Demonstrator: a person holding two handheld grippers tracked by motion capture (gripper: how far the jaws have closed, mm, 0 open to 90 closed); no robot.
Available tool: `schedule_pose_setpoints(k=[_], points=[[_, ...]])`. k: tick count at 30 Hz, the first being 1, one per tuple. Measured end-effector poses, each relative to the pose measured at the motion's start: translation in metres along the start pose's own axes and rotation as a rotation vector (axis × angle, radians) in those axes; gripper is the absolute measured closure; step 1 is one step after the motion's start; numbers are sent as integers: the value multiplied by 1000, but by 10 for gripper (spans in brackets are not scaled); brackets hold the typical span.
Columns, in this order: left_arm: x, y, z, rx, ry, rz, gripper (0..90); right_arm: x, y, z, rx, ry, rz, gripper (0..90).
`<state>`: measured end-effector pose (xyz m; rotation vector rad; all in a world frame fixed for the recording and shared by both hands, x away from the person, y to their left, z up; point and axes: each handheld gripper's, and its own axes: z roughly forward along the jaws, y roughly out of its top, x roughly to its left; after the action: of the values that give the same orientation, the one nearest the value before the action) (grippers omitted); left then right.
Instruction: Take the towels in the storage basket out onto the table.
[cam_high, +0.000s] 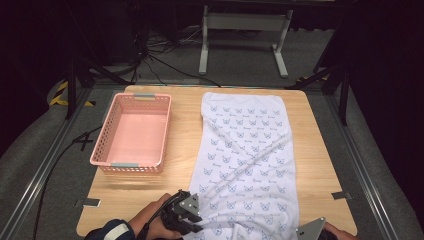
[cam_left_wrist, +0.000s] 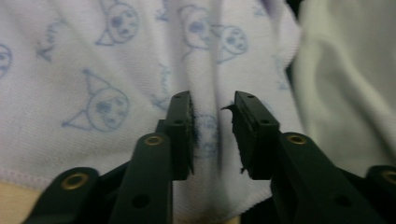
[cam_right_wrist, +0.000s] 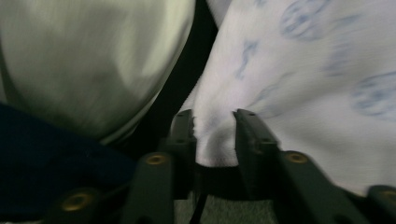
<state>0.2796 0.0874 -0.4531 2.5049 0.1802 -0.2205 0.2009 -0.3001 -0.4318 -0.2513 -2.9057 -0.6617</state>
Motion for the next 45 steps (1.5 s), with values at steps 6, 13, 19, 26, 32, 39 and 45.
schedule_pose_setpoints(k=[6,13,19,26,32,39,45], points=[[15,14,-10,-160,216,-49,480,-32,10,-25,-192,-289,164,517],[69,26,2,-170,336,-127,485,-130,19,-20,-308,-531,353,585],[72,18,6,-139,316,-135,579,-142,9,-3,-300,-480,390,582],[31,2,5,-105,253,-90,599,-109,-8,-5,-290,-445,365,580],[9,-3,5,-87,145,-76,578,-79,-20,-6,-258,-414,336,584],[0,3,2,-107,140,-68,494,-46,-27,-8,-189,-321,278,598],[42,22,-6,-215,318,-170,360,-61,-15,-23,-229,-362,257,549]])
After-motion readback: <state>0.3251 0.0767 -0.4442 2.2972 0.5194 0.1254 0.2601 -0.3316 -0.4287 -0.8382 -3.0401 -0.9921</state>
